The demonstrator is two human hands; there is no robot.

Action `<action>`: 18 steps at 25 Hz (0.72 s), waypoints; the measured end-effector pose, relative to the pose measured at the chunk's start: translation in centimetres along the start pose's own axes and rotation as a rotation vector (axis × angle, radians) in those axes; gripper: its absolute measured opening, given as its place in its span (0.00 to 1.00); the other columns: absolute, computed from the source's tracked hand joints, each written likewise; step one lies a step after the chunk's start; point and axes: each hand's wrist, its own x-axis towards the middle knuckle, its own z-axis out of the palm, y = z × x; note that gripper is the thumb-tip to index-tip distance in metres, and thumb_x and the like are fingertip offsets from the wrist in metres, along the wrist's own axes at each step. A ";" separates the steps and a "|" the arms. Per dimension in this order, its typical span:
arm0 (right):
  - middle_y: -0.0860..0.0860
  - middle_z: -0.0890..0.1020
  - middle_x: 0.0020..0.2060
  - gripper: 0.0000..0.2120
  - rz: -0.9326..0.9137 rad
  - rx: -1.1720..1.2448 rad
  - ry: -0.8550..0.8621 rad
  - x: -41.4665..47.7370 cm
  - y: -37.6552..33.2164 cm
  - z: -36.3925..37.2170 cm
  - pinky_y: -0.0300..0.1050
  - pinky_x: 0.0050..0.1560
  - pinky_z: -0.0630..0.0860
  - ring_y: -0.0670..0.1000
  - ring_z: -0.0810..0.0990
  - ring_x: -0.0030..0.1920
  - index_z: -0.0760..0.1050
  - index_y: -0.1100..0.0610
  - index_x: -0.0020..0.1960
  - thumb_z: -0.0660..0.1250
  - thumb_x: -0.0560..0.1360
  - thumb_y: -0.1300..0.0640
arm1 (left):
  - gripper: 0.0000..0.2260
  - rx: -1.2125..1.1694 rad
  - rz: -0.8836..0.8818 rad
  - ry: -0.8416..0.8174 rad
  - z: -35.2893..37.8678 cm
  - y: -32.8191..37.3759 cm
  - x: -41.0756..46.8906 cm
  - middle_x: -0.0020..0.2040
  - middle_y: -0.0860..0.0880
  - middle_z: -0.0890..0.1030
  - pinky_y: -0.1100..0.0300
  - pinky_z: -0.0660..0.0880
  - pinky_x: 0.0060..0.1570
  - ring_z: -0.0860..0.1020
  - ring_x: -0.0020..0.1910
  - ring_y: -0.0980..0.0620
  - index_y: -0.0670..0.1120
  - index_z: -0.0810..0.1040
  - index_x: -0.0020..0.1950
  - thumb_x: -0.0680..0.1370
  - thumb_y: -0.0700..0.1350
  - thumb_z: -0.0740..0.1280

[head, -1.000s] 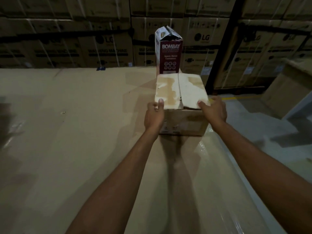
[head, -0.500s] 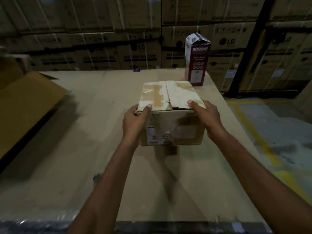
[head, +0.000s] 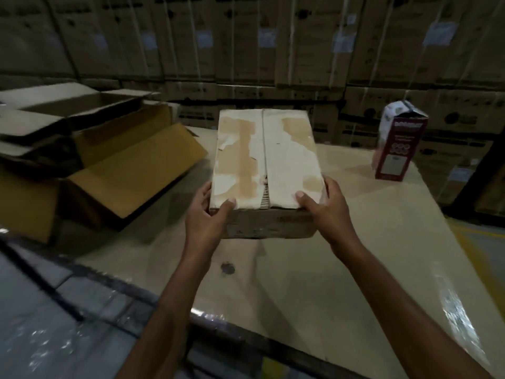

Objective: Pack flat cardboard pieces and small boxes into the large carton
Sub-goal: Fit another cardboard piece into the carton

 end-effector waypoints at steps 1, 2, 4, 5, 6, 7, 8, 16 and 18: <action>0.33 0.76 0.56 0.31 -0.038 0.018 -0.025 -0.4 -0.8 0.9 0.50 0.64 0.78 0.36 0.78 0.55 0.67 0.50 0.75 0.75 0.76 0.51 | 0.25 -0.001 0.021 0.023 -1.3 0.4 -0.5 0.57 0.62 0.80 0.60 0.81 0.53 0.81 0.55 0.62 0.54 0.71 0.73 0.78 0.45 0.73; 0.31 0.75 0.56 0.31 -0.074 0.046 -0.048 -0.7 -1.7 2.0 0.48 0.64 0.78 0.32 0.77 0.55 0.67 0.50 0.75 0.75 0.76 0.52 | 0.27 0.005 0.044 0.047 -2.8 0.7 -0.9 0.59 0.61 0.80 0.62 0.81 0.54 0.80 0.56 0.65 0.54 0.70 0.75 0.78 0.45 0.73; 0.30 0.74 0.58 0.32 -0.138 0.104 -0.085 -1.5 -3.8 4.2 0.47 0.65 0.78 0.29 0.76 0.57 0.65 0.50 0.76 0.75 0.76 0.53 | 0.29 0.023 0.094 0.085 -5.8 1.6 -1.3 0.65 0.59 0.79 0.61 0.80 0.58 0.79 0.60 0.62 0.54 0.67 0.78 0.78 0.46 0.73; 0.31 0.74 0.60 0.33 -0.174 0.127 -0.107 -1.9 -4.9 5.3 0.47 0.65 0.78 0.30 0.76 0.59 0.65 0.50 0.77 0.75 0.76 0.53 | 0.30 0.032 0.123 0.108 -7.4 2.2 -1.3 0.67 0.58 0.77 0.59 0.79 0.59 0.78 0.62 0.61 0.55 0.66 0.78 0.78 0.47 0.72; 0.32 0.75 0.62 0.35 -0.205 0.141 -0.131 -2.1 -5.9 6.6 0.47 0.65 0.78 0.32 0.76 0.61 0.63 0.50 0.78 0.75 0.76 0.53 | 0.30 0.039 0.153 0.128 -8.9 2.7 -1.2 0.68 0.59 0.76 0.57 0.79 0.60 0.78 0.63 0.60 0.56 0.65 0.78 0.78 0.47 0.72; 0.34 0.74 0.64 0.36 -0.232 0.152 -0.160 -2.3 -7.0 7.9 0.47 0.66 0.78 0.35 0.76 0.63 0.62 0.50 0.79 0.76 0.76 0.52 | 0.30 0.042 0.183 0.140 -10.6 3.3 -0.9 0.67 0.60 0.76 0.56 0.79 0.60 0.77 0.64 0.60 0.57 0.65 0.78 0.78 0.46 0.72; 0.38 0.74 0.68 0.39 -0.252 0.158 -0.188 -2.4 -8.1 9.2 0.46 0.67 0.77 0.37 0.75 0.65 0.60 0.50 0.80 0.76 0.76 0.52 | 0.30 0.036 0.211 0.146 -12.2 3.8 -0.5 0.66 0.61 0.76 0.56 0.79 0.60 0.77 0.64 0.61 0.57 0.65 0.78 0.78 0.46 0.72; 0.43 0.73 0.69 0.43 -0.348 0.251 -0.243 -2.1 -18.4 24.5 0.41 0.61 0.78 0.43 0.75 0.65 0.60 0.48 0.80 0.79 0.72 0.54 | 0.29 0.100 0.441 0.171 -29.1 7.8 7.0 0.68 0.57 0.77 0.61 0.78 0.62 0.77 0.66 0.60 0.52 0.66 0.77 0.78 0.42 0.72; 0.43 0.73 0.68 0.42 -0.361 0.267 -0.249 -1.6 -20.8 28.7 0.38 0.59 0.77 0.45 0.75 0.65 0.60 0.48 0.78 0.79 0.72 0.53 | 0.27 0.125 0.477 0.172 -33.2 9.1 9.8 0.66 0.56 0.78 0.59 0.79 0.61 0.78 0.64 0.60 0.51 0.67 0.76 0.79 0.41 0.71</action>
